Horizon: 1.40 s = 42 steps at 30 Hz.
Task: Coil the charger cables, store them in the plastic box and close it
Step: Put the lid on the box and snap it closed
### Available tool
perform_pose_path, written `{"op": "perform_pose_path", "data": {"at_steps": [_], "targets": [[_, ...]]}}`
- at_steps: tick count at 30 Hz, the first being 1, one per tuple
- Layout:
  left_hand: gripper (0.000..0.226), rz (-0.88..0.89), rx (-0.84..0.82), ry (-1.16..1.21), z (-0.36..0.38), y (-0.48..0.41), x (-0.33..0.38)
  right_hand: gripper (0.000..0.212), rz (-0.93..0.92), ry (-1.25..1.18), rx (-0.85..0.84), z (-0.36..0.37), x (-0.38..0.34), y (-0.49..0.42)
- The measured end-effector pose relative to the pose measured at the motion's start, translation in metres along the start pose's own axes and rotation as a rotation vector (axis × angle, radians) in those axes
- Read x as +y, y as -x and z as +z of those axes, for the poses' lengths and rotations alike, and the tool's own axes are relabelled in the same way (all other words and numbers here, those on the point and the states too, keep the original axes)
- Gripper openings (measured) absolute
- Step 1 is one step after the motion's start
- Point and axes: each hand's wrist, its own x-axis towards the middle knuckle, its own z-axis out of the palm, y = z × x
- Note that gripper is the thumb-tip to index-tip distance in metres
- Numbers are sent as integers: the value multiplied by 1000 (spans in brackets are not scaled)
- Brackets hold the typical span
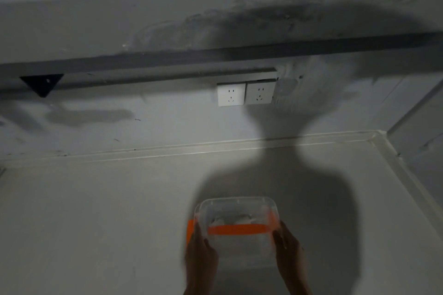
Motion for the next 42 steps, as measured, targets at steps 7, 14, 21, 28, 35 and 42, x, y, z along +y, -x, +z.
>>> {"op": "perform_pose_path", "data": {"at_steps": [7, 14, 21, 28, 35, 42], "targets": [[70, -60, -6, -51, 2, -9, -17, 52, 15, 84, -61, 18, -5, -1], [68, -92, -59, 16, 5, -24, -26, 58, 82, 148, -29, 29, 6, -8], [75, 29, -75, 19, 13, -43, -36, 66, -60, 265, 46, 34, 6, -11], [78, 186, 22, -182, 13, -39, -28, 47, -60, 595, 22, 30, 0, -14], [59, 644, -30, -434, 41, -75, -11, 66, -443, 789, -191, 81, -31, -41], [58, 663, 0, -440, 49, -77, -13, 67, -428, 836, -206, 85, -32, -42]]}}
